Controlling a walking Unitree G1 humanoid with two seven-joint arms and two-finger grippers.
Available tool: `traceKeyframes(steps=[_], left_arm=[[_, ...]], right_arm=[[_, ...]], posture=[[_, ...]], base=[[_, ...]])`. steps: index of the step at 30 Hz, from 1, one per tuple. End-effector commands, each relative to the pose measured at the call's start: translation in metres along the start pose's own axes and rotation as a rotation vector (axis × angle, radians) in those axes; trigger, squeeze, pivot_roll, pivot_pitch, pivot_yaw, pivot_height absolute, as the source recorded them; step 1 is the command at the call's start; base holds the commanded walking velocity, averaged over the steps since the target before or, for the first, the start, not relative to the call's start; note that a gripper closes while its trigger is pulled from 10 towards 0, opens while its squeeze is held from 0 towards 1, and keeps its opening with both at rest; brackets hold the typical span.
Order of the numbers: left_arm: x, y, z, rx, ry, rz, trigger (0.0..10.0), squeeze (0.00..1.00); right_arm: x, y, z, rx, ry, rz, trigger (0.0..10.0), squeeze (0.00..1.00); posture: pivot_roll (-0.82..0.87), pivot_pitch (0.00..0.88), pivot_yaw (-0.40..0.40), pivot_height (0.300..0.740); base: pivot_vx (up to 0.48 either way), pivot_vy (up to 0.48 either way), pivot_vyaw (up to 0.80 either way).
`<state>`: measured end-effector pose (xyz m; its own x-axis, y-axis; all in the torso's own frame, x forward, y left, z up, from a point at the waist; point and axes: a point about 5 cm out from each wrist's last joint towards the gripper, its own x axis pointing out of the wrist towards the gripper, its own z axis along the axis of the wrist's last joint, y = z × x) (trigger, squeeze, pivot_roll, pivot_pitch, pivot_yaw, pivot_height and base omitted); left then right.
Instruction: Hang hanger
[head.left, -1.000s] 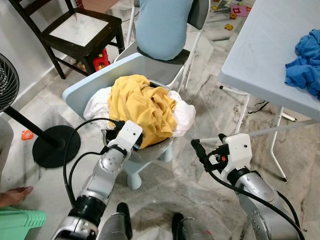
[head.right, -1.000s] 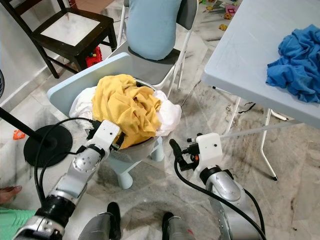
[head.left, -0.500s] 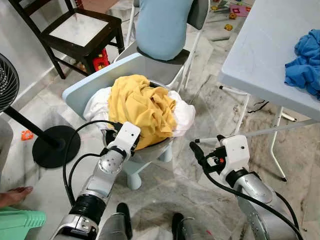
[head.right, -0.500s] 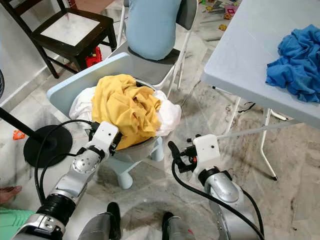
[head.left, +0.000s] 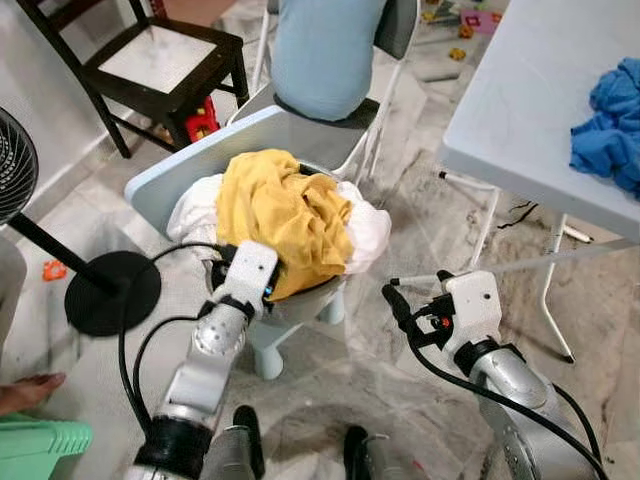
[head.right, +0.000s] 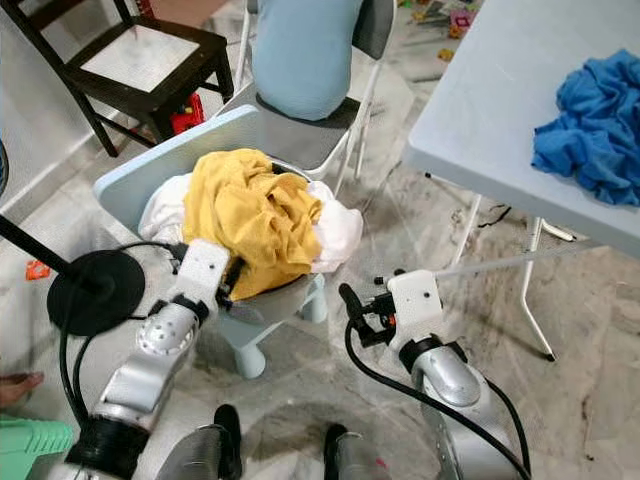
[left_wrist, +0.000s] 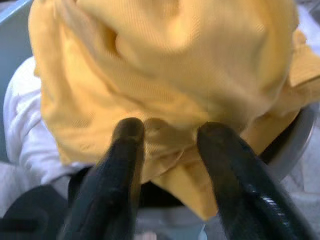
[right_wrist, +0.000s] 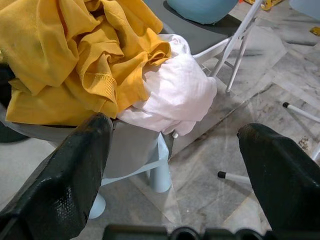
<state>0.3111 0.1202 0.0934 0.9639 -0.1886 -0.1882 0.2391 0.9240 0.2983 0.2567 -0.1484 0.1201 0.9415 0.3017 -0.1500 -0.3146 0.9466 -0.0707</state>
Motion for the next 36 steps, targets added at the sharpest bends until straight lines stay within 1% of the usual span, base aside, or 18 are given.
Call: traceKeyframes(steps=[1,4,6,11,13,16,18,24,25,26,27,28,29,30,31,32,33,36], left_arm=[[-0.003,-0.001,-0.003,-0.010,0.015,0.016,10.0,1.00],[-0.008,-0.001,0.002,-0.018,0.010,0.039,10.0,1.00],[-0.015,-0.006,0.006,-0.014,0.010,0.035,10.0,1.00],[-0.018,-0.008,-0.003,0.013,0.037,0.023,10.0,1.00],[-0.013,-0.004,-0.009,0.039,0.067,0.018,10.0,1.00],[-0.005,0.000,-0.009,0.055,0.082,0.012,10.0,1.00],[0.003,0.003,-0.008,0.083,0.093,0.009,10.0,1.00],[0.013,0.006,-0.011,0.097,0.116,-0.008,10.0,1.00],[0.017,0.005,-0.014,0.101,0.134,-0.033,10.0,0.84],[0.018,0.004,-0.016,0.101,0.143,-0.042,10.0,0.84],[0.021,0.000,-0.018,0.096,0.154,-0.075,10.0,0.00],[0.022,0.000,-0.018,0.089,0.155,-0.079,10.0,0.00],[0.023,-0.002,-0.019,0.082,0.157,-0.087,8.7,0.00],[0.023,-0.002,-0.019,0.082,0.157,-0.087,8.7,0.00],[0.026,-0.004,-0.020,0.079,0.161,-0.097,2.7,0.00],[0.026,-0.004,-0.020,0.079,0.161,-0.097,2.7,0.00],[0.028,-0.007,-0.021,0.070,0.162,-0.105,0.0,0.00],[0.028,-0.009,-0.020,0.060,0.155,-0.115,0.0,0.00]], right_arm=[[0.000,0.002,-0.002,-0.004,0.011,0.003,10.0,0.00],[0.001,0.001,-0.002,-0.006,0.008,0.005,10.0,0.00],[-0.001,-0.002,-0.004,-0.012,0.013,0.002,10.0,0.00],[-0.001,-0.001,-0.005,-0.011,0.015,-0.001,10.0,0.00],[0.000,0.003,-0.004,-0.006,0.012,0.006,10.0,0.00],[0.000,0.004,-0.005,-0.006,0.013,0.012,10.0,0.00],[0.001,0.003,-0.005,-0.009,0.014,0.011,10.0,0.00],[0.001,-0.001,-0.004,-0.012,0.009,-0.005,10.0,0.00],[0.001,0.000,-0.004,-0.013,0.010,-0.005,10.0,0.00],[0.001,0.000,-0.004,-0.013,0.010,-0.005,10.0,0.00],[0.001,0.001,-0.004,-0.013,0.009,-0.002,10.0,0.00],[0.001,0.002,-0.004,-0.013,0.009,0.000,10.0,0.00],[0.000,0.003,-0.004,-0.014,0.007,0.001,10.0,0.00],[0.000,0.003,-0.004,-0.014,0.007,0.001,10.0,0.00],[0.000,0.003,-0.004,-0.015,0.007,0.002,10.0,0.00],[0.000,0.003,-0.004,-0.015,0.007,0.002,10.0,0.00],[0.000,0.003,-0.004,-0.017,0.008,0.001,10.0,0.00],[0.000,0.001,-0.004,-0.020,0.010,-0.004,10.0,0.00]], posture=[[-0.08,0.288,-0.059,0.740],[-0.08,0.288,-0.059,0.740],[-0.08,0.288,-0.059,0.740],[-0.08,0.288,-0.053,0.740],[-0.08,0.286,-0.054,0.740],[-0.08,0.286,-0.054,0.740],[-0.08,0.280,-0.053,0.740],[-0.09,0.277,-0.051,0.740],[-0.09,0.277,-0.051,0.740],[-0.09,0.277,-0.051,0.740],[-0.10,0.273,-0.051,0.740],[-0.10,0.273,-0.051,0.740],[-0.10,0.274,-0.051,0.740],[-0.10,0.274,-0.051,0.740],[-0.10,0.274,-0.051,0.740],[-0.10,0.274,-0.051,0.740],[-0.11,0.275,-0.052,0.740],[-0.11,0.280,-0.052,0.740]], base=[[0.000,0.000,0.00],[0.000,0.000,0.00],[0.000,0.000,0.00],[0.000,0.000,0.00],[0.000,0.000,0.00],[0.000,0.000,0.00],[0.000,0.000,0.00],[0.000,0.000,0.00],[0.000,0.000,0.00],[0.000,0.000,0.00],[0.000,0.000,0.00],[0.000,0.000,0.00],[0.000,0.000,0.00],[0.000,0.000,0.00],[0.000,0.000,0.00],[0.000,0.000,0.00],[0.000,0.000,0.00],[0.000,0.000,0.00]])
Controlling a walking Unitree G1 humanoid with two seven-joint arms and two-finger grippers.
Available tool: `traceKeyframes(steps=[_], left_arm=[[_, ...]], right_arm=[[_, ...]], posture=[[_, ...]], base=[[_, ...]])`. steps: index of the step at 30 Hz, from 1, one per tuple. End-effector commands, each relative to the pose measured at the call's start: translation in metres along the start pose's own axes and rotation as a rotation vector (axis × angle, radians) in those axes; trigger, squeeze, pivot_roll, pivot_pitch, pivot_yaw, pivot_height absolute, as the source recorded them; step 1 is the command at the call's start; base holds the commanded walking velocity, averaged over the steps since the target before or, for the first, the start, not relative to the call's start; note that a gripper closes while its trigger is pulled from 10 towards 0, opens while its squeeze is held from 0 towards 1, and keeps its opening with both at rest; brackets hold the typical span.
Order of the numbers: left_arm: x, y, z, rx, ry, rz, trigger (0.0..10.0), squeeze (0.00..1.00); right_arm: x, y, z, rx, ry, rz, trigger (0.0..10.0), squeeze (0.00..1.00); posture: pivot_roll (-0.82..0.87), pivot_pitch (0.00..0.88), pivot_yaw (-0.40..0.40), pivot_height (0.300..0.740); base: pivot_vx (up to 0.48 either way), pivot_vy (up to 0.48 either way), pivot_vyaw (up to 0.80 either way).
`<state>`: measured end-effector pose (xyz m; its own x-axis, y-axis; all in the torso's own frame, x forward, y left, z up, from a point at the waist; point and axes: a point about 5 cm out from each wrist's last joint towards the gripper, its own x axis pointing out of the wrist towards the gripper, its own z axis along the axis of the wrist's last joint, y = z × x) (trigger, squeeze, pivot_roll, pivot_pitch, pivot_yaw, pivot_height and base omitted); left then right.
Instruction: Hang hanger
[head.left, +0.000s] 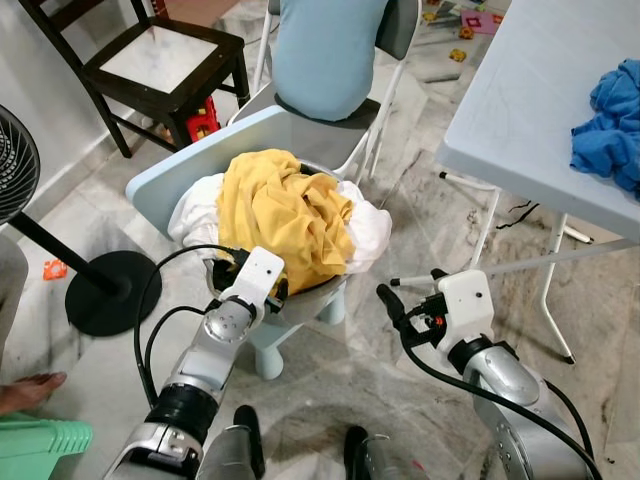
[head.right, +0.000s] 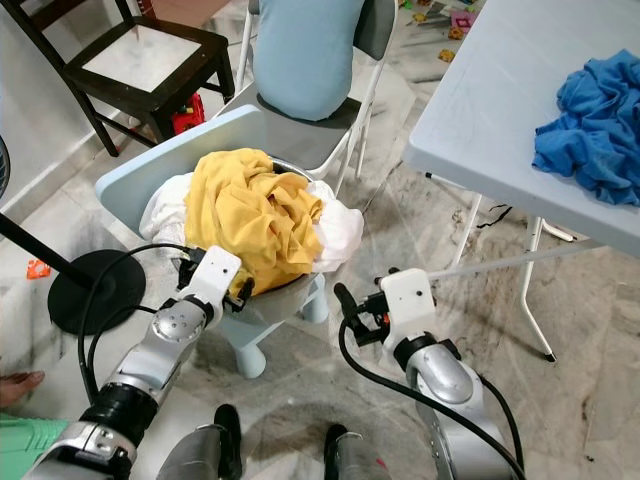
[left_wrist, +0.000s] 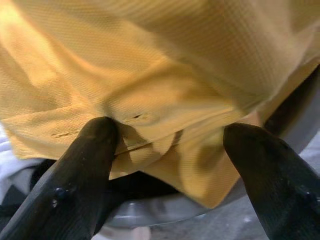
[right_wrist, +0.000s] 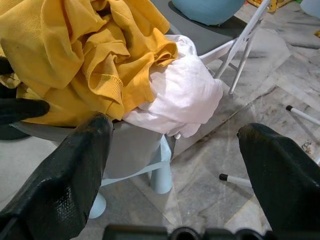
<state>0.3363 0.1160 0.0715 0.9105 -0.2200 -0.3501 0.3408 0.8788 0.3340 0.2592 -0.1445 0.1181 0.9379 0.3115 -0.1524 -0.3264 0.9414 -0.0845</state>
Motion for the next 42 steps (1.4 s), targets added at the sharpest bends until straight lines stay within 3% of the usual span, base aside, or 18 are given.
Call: traceKeyframes(steps=[1,14,18,23,42], left_arm=[[0.000,-0.005,-0.004,-0.009,0.006,-0.022,0.0,0.00],[0.002,0.005,0.001,-0.049,-0.063,0.054,0.0,0.00],[0.002,0.019,0.017,-0.076,-0.173,0.122,0.0,0.00],[0.004,0.022,0.024,-0.066,-0.207,0.110,0.0,0.00],[0.004,0.014,0.044,-0.072,-0.297,0.091,0.0,0.00]], right_arm=[[-0.004,-0.002,-0.003,-0.004,0.009,-0.017,10.0,0.00],[-0.005,-0.004,-0.005,-0.016,0.015,-0.028,10.0,0.00],[-0.005,-0.005,-0.005,-0.020,0.014,-0.033,10.0,0.00],[-0.004,-0.006,-0.005,-0.023,0.014,-0.036,10.0,0.00],[-0.001,-0.007,-0.005,-0.029,0.009,-0.050,10.0,0.00]], posture=[[-0.10,0.281,-0.053,0.740],[-0.11,0.288,-0.061,0.740],[-0.11,0.288,-0.062,0.740],[-0.11,0.285,-0.063,0.740],[-0.10,0.281,-0.062,0.740]], base=[[0.000,0.000,0.00],[0.000,0.000,0.00],[0.000,0.000,0.00],[0.000,0.000,0.00],[0.000,0.000,0.00]])
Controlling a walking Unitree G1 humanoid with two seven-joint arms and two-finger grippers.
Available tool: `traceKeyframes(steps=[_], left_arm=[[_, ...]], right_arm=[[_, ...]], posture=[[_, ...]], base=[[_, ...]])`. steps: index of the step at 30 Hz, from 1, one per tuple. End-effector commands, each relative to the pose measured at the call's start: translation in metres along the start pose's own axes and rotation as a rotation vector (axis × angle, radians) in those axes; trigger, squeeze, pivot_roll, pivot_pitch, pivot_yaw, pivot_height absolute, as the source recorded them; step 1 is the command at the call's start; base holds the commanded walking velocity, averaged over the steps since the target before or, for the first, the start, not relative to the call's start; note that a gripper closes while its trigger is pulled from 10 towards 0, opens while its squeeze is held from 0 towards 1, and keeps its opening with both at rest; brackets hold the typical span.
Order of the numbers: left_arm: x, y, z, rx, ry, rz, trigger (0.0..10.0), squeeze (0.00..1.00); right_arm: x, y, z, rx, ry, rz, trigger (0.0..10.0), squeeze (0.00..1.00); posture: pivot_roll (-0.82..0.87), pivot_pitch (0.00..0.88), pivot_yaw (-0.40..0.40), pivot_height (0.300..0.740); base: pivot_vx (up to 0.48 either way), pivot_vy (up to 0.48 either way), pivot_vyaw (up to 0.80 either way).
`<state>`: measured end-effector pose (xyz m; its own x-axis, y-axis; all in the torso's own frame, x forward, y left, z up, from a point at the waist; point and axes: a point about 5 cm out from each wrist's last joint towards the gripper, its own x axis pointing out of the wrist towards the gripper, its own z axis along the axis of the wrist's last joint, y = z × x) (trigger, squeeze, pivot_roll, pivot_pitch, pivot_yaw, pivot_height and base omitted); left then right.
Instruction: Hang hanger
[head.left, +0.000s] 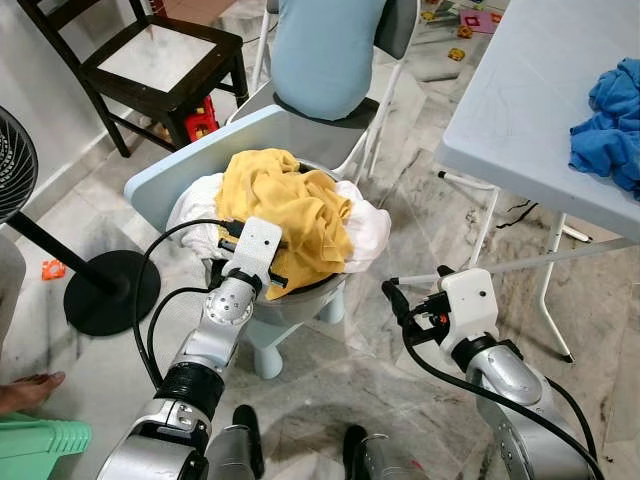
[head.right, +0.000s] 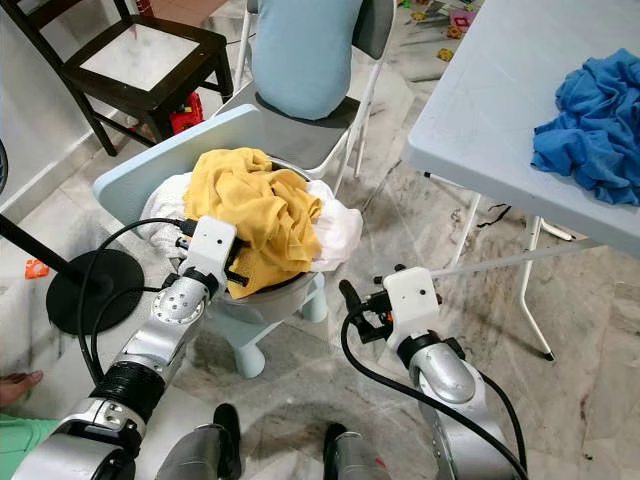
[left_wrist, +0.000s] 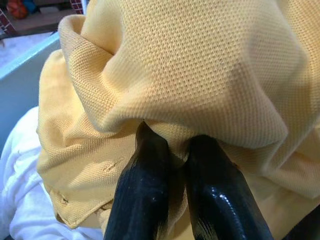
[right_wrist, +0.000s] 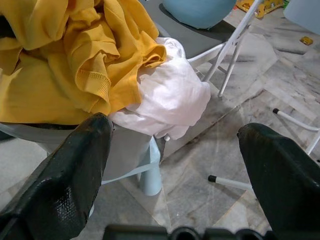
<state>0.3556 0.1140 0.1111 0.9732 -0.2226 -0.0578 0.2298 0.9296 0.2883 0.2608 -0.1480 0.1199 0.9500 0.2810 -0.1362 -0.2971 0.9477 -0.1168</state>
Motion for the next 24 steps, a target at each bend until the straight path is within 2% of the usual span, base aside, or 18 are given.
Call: traceKeyframes(steps=[1,3,7,10,13,15,16,21,22,24], left_arm=[[0.000,-0.005,0.004,-0.006,-0.016,-0.026,0.0,0.00],[-0.001,-0.007,0.000,-0.107,0.056,-0.032,0.0,0.00],[-0.007,-0.004,0.007,-0.065,0.026,-0.061,0.0,0.00],[-0.022,0.006,0.008,-0.046,-0.003,-0.031,0.0,0.00],[-0.029,0.010,0.008,-0.044,-0.007,-0.009,0.0,0.00],[-0.048,0.018,0.008,-0.016,-0.021,0.057,0.0,0.00],[-0.048,0.018,0.008,-0.016,-0.021,0.057,0.0,0.00],[-0.080,0.031,0.021,-0.036,-0.053,0.171,0.0,0.00],[-0.091,0.041,0.027,-0.001,-0.073,0.225,0.0,0.00],[-0.100,0.054,0.036,0.066,-0.114,0.288,0.0,0.00]], right_arm=[[-0.001,-0.003,-0.006,-0.002,0.023,-0.015,10.0,0.00],[-0.001,-0.003,-0.006,-0.003,0.023,-0.019,10.0,0.00],[0.000,-0.003,-0.007,-0.003,0.023,-0.023,10.0,0.00],[0.002,-0.002,-0.008,0.003,0.022,-0.023,10.0,0.00],[0.004,-0.001,-0.009,0.005,0.021,-0.022,10.0,0.00],[0.006,0.002,-0.009,0.012,0.017,-0.017,10.0,0.00],[0.006,0.002,-0.009,0.012,0.017,-0.017,10.0,0.00],[0.010,0.005,-0.011,0.022,0.016,-0.006,10.0,0.00],[0.011,0.006,-0.012,0.031,0.019,0.000,10.0,0.00],[0.012,0.008,-0.013,0.032,0.023,0.006,10.0,0.00]], posture=[[-0.10,0.279,-0.062,0.740],[-0.10,0.279,-0.061,0.740],[-0.09,0.273,-0.057,0.740],[-0.06,0.266,-0.046,0.740],[-0.06,0.266,-0.046,0.740],[-0.04,0.261,-0.040,0.740],[-0.04,0.261,-0.040,0.740],[0.00,0.257,-0.042,0.740],[0.01,0.257,-0.039,0.740],[0.02,0.258,-0.036,0.740]], base=[[0.000,0.000,0.00],[0.000,0.000,0.00],[0.000,0.000,0.00],[0.000,0.000,0.00],[0.000,0.000,0.00],[0.000,0.000,0.00],[0.000,0.000,0.00],[0.000,0.000,0.00],[0.000,0.000,0.00],[0.000,0.000,0.00]])
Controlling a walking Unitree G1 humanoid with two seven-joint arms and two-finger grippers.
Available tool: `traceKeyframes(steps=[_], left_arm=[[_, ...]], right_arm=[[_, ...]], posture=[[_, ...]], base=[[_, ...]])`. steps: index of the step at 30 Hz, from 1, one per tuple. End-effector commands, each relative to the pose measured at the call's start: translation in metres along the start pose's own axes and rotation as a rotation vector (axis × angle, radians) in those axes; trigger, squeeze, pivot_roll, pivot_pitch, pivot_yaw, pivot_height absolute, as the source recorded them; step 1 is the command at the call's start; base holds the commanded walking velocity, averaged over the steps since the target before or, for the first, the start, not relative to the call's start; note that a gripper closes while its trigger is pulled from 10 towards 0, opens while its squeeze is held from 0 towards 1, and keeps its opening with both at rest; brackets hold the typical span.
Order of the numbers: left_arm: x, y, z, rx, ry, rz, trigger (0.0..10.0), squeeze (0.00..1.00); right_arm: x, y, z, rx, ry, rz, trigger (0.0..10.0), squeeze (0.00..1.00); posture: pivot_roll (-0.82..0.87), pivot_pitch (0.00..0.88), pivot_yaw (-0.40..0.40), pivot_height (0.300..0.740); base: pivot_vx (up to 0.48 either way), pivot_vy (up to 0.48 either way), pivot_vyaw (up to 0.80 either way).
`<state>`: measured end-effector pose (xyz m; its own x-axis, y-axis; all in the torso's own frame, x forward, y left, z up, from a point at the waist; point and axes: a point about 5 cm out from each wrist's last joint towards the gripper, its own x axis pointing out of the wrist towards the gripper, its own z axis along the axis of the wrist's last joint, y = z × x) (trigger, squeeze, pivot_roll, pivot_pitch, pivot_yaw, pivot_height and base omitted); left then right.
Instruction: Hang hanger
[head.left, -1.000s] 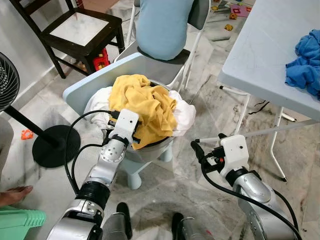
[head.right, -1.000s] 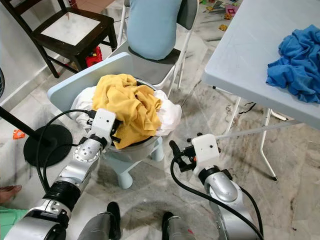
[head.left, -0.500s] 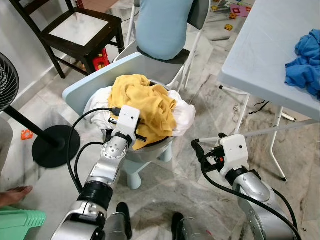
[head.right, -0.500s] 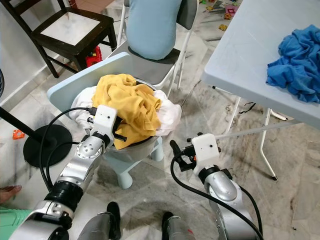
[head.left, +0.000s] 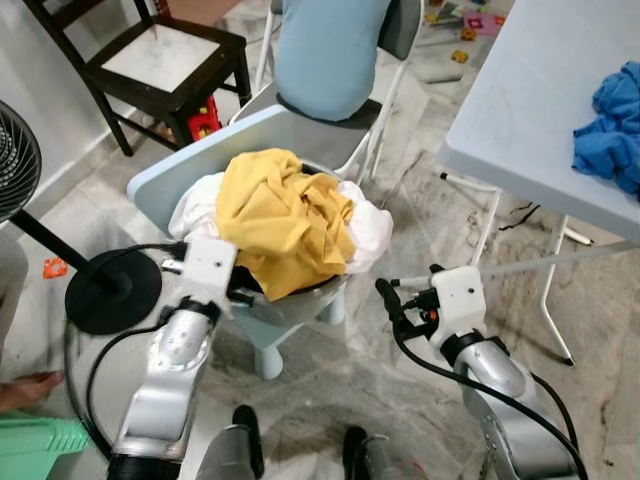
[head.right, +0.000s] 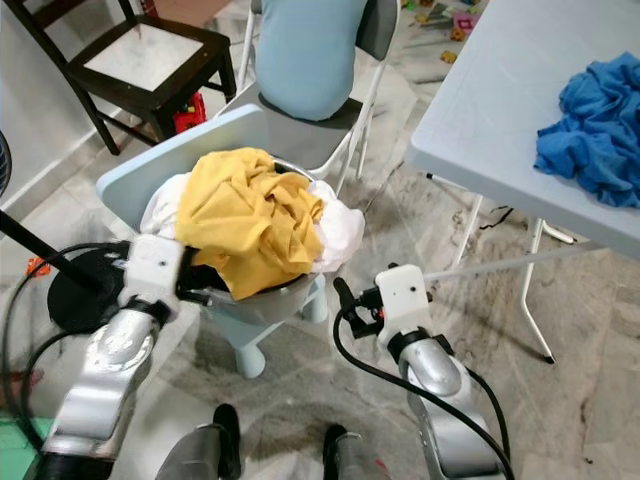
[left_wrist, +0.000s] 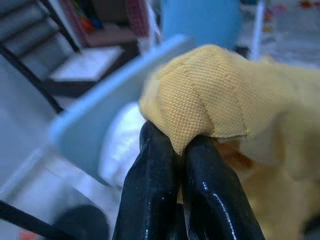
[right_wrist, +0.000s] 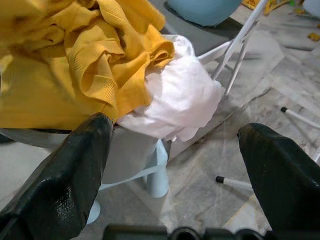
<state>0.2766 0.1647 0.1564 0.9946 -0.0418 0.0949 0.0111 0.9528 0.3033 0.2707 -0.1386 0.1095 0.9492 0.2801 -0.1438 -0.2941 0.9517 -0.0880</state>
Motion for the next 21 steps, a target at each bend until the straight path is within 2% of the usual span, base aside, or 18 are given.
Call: traceKeyframes(steps=[1,4,6,7,8,10,13,15,16,17,18,19,21], left_arm=[[-0.006,0.019,0.011,0.082,-0.046,0.081,0.0,0.00],[-0.003,0.040,0.026,0.168,-0.088,0.163,0.0,0.00],[0.012,0.066,0.043,0.251,-0.125,0.245,0.0,0.00],[0.012,0.066,0.043,0.251,-0.125,0.245,0.0,0.00],[0.019,0.076,0.049,0.289,-0.131,0.270,0.0,0.00],[0.022,0.081,0.052,0.307,-0.135,0.281,0.0,0.00],[0.038,0.092,0.060,0.387,-0.148,0.276,0.0,0.00],[0.050,0.092,0.060,0.414,-0.144,0.234,0.0,0.00],[0.056,0.085,0.057,0.437,-0.141,0.180,0.0,0.00],[0.066,0.072,0.053,0.453,-0.131,0.085,0.0,0.00],[0.066,0.072,0.053,0.453,-0.131,0.085,0.0,0.00],[0.076,0.051,0.046,0.478,-0.112,-0.042,0.0,0.00],[0.084,0.028,0.039,0.481,-0.098,-0.177,0.0,0.00]], right_arm=[[0.000,0.001,-0.006,0.004,0.017,0.007,10.0,0.00],[0.001,0.002,-0.008,0.009,0.019,0.006,10.0,0.00],[0.002,0.005,-0.009,0.015,0.017,0.005,10.0,0.00],[0.002,0.005,-0.009,0.015,0.017,0.005,10.0,0.00],[0.003,0.005,-0.009,0.017,0.016,0.005,10.0,0.00],[0.003,0.006,-0.009,0.018,0.015,0.004,10.0,0.00],[0.003,0.005,-0.010,0.026,0.014,-0.007,10.0,0.00],[0.003,0.005,-0.010,0.027,0.013,-0.009,10.0,0.00],[0.003,0.006,-0.011,0.027,0.014,-0.011,10.0,0.00],[0.003,0.006,-0.011,0.027,0.014,-0.012,10.0,0.00],[0.003,0.006,-0.011,0.027,0.014,-0.012,10.0,0.00],[0.003,0.005,-0.010,0.027,0.014,-0.015,10.0,0.00],[0.003,0.005,-0.010,0.027,0.013,-0.019,10.0,0.00]], posture=[[0.03,0.258,-0.032,0.740],[0.04,0.258,-0.028,0.740],[0.04,0.255,-0.020,0.740],[0.04,0.255,-0.020,0.740],[0.03,0.254,-0.015,0.740],[0.03,0.254,-0.015,0.740],[0.03,0.253,-0.006,0.740],[0.02,0.252,-0.004,0.740],[0.02,0.252,-0.004,0.740],[0.02,0.252,-0.003,0.740],[0.02,0.252,-0.003,0.740],[0.01,0.253,-0.003,0.740],[0.01,0.253,-0.003,0.740]], base=[[0.000,0.000,0.00],[0.000,0.000,0.00],[0.000,0.000,0.00],[0.000,0.000,0.00],[0.000,0.000,0.00],[0.000,0.000,0.00],[0.000,0.000,0.00],[0.000,0.000,0.00],[0.000,0.000,0.00],[0.000,0.000,0.00],[0.000,0.000,0.00],[0.000,0.000,0.00],[0.000,0.000,0.00]])
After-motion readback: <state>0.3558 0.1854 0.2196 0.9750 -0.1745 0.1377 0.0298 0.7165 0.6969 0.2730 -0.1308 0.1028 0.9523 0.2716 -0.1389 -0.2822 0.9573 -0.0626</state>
